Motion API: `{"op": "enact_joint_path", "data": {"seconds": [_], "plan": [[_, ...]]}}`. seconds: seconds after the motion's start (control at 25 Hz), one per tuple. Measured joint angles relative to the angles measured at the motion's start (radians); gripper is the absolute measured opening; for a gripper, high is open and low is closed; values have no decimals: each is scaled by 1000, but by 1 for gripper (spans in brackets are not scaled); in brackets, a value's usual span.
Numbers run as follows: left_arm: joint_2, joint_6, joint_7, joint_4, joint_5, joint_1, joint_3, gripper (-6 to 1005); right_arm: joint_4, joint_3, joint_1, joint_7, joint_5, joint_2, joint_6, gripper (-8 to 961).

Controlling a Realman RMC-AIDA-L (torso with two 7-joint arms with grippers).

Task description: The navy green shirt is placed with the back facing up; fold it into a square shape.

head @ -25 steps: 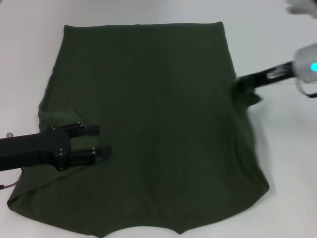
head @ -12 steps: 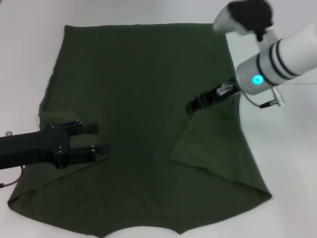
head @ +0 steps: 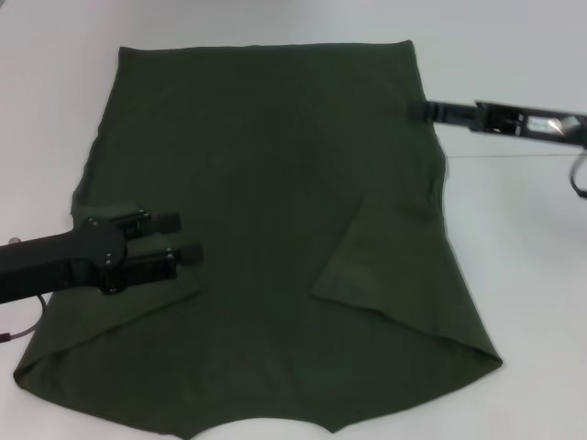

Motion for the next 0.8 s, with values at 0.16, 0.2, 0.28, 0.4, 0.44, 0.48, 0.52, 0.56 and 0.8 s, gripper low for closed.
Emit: {"op": "enact_joint_path", "data": {"seconds": [0.16, 0.2, 0.28, 0.4, 0.44, 0.48, 0.52, 0.56, 0.8], "plan": [[-1, -20, -22, -25, -1, 5, -16, 786, 9, -7, -80, -244, 55, 10, -155, 820], [-1, -20, -22, -25, -1, 5, -16, 786, 10, -8, -91, -284, 45, 11, -179, 849], [-1, -28, -39, -26, 0, 10, -17, 786, 12, -10, -108, -356, 6, 13, -241, 905], [3, -48, -94, -21, 5, 11, -18, 786, 8, -12, -117, -401, -56, 19, -276, 902], [7, -55, -131, -15, 6, 8, -19, 786, 8, -12, -117, -409, -77, 22, -276, 901], [12, -61, -176, -6, 7, 4, -19, 786, 9, -12, -117, -417, -93, 24, -276, 900], [19, -67, -234, 8, 8, -3, -19, 786, 12, -13, -116, -426, -101, 26, -278, 899], [26, -72, -293, 23, 14, -11, -19, 786, 14, -15, -115, -436, -105, 28, -283, 899], [82, -87, -694, 107, 116, -57, -33, 786, 6, -32, -98, -455, -156, 25, -328, 899]]}}
